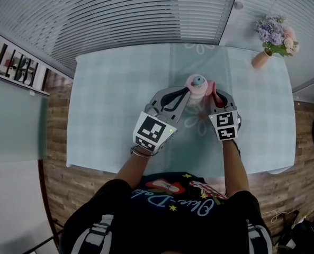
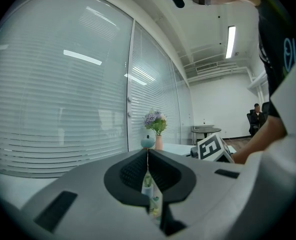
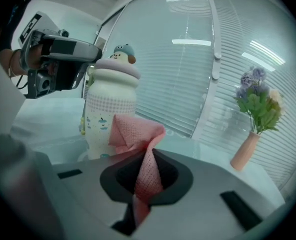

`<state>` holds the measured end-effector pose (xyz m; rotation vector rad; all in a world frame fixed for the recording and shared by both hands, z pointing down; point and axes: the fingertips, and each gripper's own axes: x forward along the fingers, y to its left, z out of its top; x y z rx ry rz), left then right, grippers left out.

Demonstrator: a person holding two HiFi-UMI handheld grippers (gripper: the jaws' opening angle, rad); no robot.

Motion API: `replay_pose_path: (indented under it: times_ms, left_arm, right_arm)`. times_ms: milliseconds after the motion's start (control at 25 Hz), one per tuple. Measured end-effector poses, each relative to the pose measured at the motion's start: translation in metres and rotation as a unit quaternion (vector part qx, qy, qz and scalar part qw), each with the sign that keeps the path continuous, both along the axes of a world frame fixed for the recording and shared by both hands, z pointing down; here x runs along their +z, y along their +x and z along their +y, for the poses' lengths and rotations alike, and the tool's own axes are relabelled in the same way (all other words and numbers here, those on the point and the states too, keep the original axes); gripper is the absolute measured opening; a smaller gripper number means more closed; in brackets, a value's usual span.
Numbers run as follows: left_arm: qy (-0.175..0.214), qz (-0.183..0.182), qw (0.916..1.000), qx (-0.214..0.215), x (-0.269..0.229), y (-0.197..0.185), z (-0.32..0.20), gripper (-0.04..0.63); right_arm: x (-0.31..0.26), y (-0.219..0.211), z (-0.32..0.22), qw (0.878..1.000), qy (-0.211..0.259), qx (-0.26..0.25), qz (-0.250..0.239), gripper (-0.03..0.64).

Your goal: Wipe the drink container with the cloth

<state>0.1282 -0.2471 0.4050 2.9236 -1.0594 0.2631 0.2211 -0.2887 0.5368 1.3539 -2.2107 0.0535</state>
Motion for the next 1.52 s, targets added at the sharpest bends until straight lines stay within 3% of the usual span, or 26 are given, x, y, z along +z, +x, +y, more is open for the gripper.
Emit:
replay_pose_path:
  times_ms: [400, 760, 1520]
  left_arm:
    - [0.006, 0.007, 0.9997, -0.021, -0.01, -0.015, 0.001, 0.005]
    - [0.012, 0.009, 0.9996, -0.025, -0.015, -0.014, 0.008, 0.005]
    - [0.014, 0.002, 0.9994, -0.03, -0.017, -0.021, 0.012, 0.005]
  right_arm:
    - [-0.067, 0.042, 0.024, 0.993, 0.074, 0.079, -0.055, 0.012]
    - [-0.112, 0.022, 0.058, 0.987, 0.126, 0.059, -0.083, 0.012]
    - [-0.075, -0.042, 0.055, 0.995, 0.075, -0.025, -0.053, 0.012]
